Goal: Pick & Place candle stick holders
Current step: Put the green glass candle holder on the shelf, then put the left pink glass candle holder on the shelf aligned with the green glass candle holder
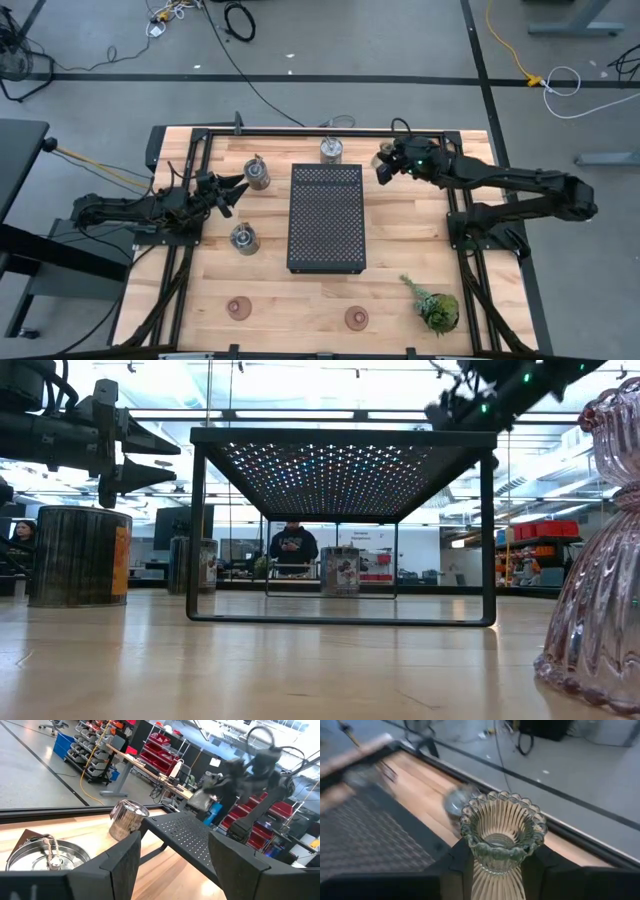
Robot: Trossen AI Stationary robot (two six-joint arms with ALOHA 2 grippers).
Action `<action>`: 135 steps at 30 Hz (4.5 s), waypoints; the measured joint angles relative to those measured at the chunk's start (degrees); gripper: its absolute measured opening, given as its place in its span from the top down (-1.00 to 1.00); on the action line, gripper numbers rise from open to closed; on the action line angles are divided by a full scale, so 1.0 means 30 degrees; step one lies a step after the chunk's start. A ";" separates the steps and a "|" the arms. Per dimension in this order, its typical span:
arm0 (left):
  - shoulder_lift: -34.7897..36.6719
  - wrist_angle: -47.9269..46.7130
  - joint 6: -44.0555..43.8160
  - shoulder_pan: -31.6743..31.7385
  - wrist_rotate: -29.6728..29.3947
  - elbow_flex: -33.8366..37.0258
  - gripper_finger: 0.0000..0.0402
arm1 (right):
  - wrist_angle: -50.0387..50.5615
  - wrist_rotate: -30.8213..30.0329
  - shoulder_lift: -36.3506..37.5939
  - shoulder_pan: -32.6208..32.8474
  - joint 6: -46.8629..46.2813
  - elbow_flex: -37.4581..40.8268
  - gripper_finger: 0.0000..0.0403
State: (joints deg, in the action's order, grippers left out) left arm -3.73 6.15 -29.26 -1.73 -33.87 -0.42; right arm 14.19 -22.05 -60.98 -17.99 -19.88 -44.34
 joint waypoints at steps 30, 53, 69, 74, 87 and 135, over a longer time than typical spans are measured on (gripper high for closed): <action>0.0000 -0.0007 -0.0058 0.0001 -0.0350 -0.0004 -0.18 | -0.5227 -0.1250 -0.5027 0.6040 -0.1872 -0.1126 0.47; 0.0000 0.0007 -0.0051 -0.0002 -0.0342 -0.0004 -0.18 | -0.4056 -0.1345 -0.7007 0.5112 0.0384 -0.2773 0.40; 0.0000 0.0007 -0.0029 0.0004 -0.0342 -0.0004 -0.18 | -0.3738 -0.0791 -0.7000 0.5112 0.0942 -0.2773 0.12; 0.0000 0.0007 -0.0034 -0.0004 -0.0342 -0.0004 -0.18 | -0.3593 -0.0791 -0.7000 0.5112 0.0949 -0.2773 -0.06; 0.0000 0.0007 -0.0040 0.0003 -0.0342 0.0000 -0.18 | -0.3675 -0.0965 -0.6974 0.5112 0.0958 -0.2769 -0.44; -0.3625 -0.2745 -0.9041 -0.1468 0.8881 -0.5483 -0.18 | 1.1299 0.3552 -0.0552 0.7174 -0.7905 -0.4158 -0.50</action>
State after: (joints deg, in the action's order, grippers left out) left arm -14.60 -2.08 -56.38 -6.13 -7.23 -16.86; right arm 48.09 -11.39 -62.63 3.53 -43.60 -56.82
